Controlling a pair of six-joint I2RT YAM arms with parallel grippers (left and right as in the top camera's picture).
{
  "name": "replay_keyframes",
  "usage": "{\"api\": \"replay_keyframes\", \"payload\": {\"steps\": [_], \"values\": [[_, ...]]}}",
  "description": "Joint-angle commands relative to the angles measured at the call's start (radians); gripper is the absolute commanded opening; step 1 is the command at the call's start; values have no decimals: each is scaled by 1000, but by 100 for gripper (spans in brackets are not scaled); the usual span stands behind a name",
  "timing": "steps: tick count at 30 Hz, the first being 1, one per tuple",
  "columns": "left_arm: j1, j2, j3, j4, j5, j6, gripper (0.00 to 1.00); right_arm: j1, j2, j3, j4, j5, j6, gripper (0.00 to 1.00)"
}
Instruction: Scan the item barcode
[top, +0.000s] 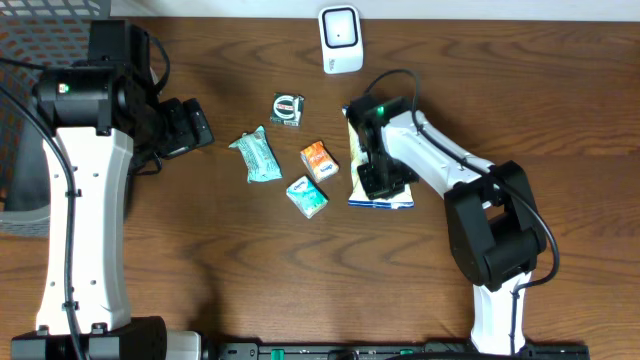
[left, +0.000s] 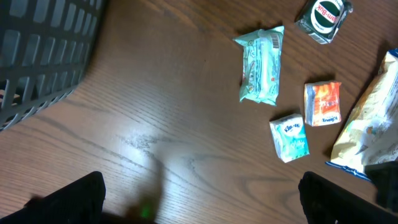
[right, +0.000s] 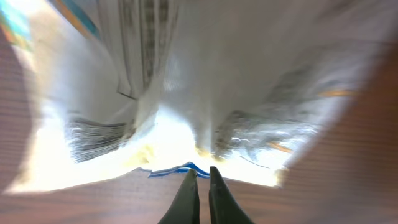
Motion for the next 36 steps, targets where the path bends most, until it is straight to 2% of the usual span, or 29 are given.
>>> {"api": "replay_keyframes", "payload": {"steps": [1,3,6,7,14,18,22,27,30,33,34,36], "values": [[2,2,-5,-3,-2,-13,98,-9,-29,151,-28,76,16,5],[2,2,-5,-3,-2,-13,98,-11,-29,206,-18,76,16,8],[2,2,-5,-3,-2,-13,98,-11,-29,227,52,75,16,21],[2,2,-5,-3,-2,-13,98,-9,-28,227,71,75,16,23],[2,2,-5,-3,-2,-13,98,-8,-6,131,124,7,20,19],[2,2,-5,-3,-2,-13,98,-3,-2,-21,285,-74,20,19],[2,2,-5,-3,-2,-13,98,1,-2,-64,335,-97,32,15],[2,2,-5,-3,-2,-13,98,-10,-30,26,275,-94,31,19],[2,2,-5,-3,-2,-13,98,-24,-48,120,222,-60,30,26],[2,2,-5,-3,-2,-13,98,-36,-53,200,200,16,30,42],[2,2,-5,-3,-2,-13,98,-40,-53,212,204,40,31,45],[2,2,-5,-3,-2,-13,98,-48,-53,217,239,88,31,43]]}}
